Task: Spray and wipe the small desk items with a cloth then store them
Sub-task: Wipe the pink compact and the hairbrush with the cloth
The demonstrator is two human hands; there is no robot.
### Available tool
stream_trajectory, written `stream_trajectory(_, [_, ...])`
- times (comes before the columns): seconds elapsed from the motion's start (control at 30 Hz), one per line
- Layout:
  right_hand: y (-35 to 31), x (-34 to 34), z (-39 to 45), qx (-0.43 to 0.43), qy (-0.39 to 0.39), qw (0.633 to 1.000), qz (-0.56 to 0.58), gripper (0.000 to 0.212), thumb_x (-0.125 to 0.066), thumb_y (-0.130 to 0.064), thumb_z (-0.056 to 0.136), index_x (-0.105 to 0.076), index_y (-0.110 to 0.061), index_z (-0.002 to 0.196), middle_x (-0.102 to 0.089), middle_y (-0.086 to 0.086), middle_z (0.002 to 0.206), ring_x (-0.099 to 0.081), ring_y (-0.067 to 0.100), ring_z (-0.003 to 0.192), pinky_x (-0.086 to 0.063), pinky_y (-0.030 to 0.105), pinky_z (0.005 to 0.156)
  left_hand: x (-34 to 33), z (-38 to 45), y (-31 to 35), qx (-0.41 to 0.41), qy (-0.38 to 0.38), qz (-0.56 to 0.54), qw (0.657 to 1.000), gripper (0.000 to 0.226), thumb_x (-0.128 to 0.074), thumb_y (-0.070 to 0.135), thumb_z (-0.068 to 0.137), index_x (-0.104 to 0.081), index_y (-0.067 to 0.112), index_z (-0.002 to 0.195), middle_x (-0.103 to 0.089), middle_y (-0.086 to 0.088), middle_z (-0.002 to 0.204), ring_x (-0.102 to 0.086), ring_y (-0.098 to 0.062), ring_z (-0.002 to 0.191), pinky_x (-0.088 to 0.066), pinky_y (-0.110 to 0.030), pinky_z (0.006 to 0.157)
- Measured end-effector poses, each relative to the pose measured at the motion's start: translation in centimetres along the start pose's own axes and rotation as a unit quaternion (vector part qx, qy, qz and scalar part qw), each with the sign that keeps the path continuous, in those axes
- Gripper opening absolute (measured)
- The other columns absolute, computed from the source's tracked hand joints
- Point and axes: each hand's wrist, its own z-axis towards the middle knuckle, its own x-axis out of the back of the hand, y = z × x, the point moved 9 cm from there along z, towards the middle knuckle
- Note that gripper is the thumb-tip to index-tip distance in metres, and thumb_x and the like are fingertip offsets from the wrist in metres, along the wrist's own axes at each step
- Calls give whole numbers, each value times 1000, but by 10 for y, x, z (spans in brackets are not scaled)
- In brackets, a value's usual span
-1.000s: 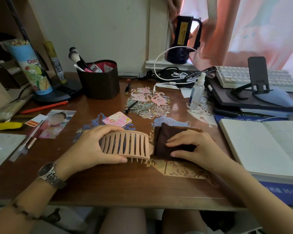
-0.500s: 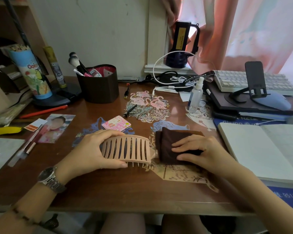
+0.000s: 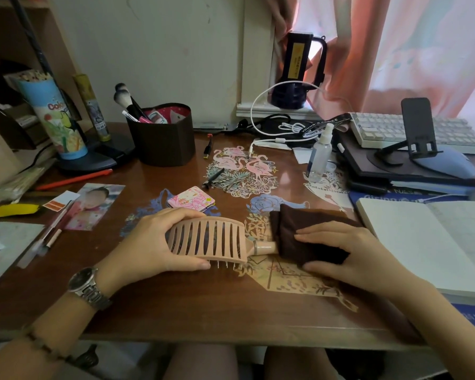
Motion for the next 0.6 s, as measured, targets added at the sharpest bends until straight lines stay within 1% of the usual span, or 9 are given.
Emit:
stream_trajectory(0.1, [-5,4,0,0,33,999,-15,36,-58,-46,85,-66,-31,117,-65,-19,115,-57,-7,109,-49,20,93,0,0,0,-1,7,-3,1000,68,-69,74,46,-43,60,106,-45,37,115,-35,23,111,-31,-8,81])
stream_trajectory(0.2, [-11,2,3,-9,48,999,-22,34,-54,-44,88,-67,-30,116,-66,-19,113,-59,-7,106,-50,20,90,-2,1,2,-11,9,-5,1000,68,-71,73,47,-44,59,108,-48,36,115,-38,20,112,-32,-10,86])
stream_trajectory(0.3, [-13,4,6,-38,87,995,26,30,-55,-40,88,-69,-29,114,-69,-19,106,-63,-7,97,-53,21,83,-6,4,7,-24,14,-4,1000,70,-73,72,49,-46,56,112,-50,34,115,-41,17,111,-34,-15,90])
stream_trajectory(0.37, [-11,9,8,-67,135,987,61,23,-63,-30,88,-70,-31,109,-69,-24,97,-64,-6,89,-53,21,78,-9,7,12,-35,19,-1,999,72,-72,72,49,-45,55,114,-48,36,115,-40,18,112,-32,-10,88])
stream_trajectory(0.43, [-9,15,8,-94,185,974,87,25,-67,-18,86,-69,-34,104,-64,-35,89,-64,-8,85,-52,15,75,-12,9,18,-41,21,1,999,74,-72,71,50,-45,53,117,-46,38,115,-38,20,111,-30,-4,84])
stream_trajectory(0.47, [-7,17,9,-111,202,968,101,26,-68,-15,85,-69,-34,103,-62,-38,85,-64,-9,84,-51,13,73,-13,10,19,-42,22,2,999,75,-72,70,51,-45,51,118,-46,38,115,-38,20,111,-30,-3,82])
stream_trajectory(0.53, [-6,17,11,-134,222,958,122,24,-67,-15,86,-70,-31,104,-65,-33,83,-65,-8,80,-51,13,70,-16,12,22,-44,26,-3,999,76,-74,69,52,-47,49,120,-47,35,116,-40,18,111,-30,-5,83])
stream_trajectory(0.57, [-7,16,13,-139,225,956,130,24,-66,-17,86,-69,-31,105,-67,-28,82,-66,-6,78,-52,16,70,-17,13,24,-47,29,-8,998,75,-74,69,52,-47,49,119,-48,34,116,-41,17,111,-30,-6,84])
stream_trajectory(0.6, [-10,14,15,-141,225,955,135,23,-66,-18,87,-70,-31,106,-70,-22,82,-67,-2,75,-55,23,69,-19,15,25,-49,30,-12,998,74,-73,70,51,-47,49,118,-49,33,116,-41,16,111,-31,-7,84])
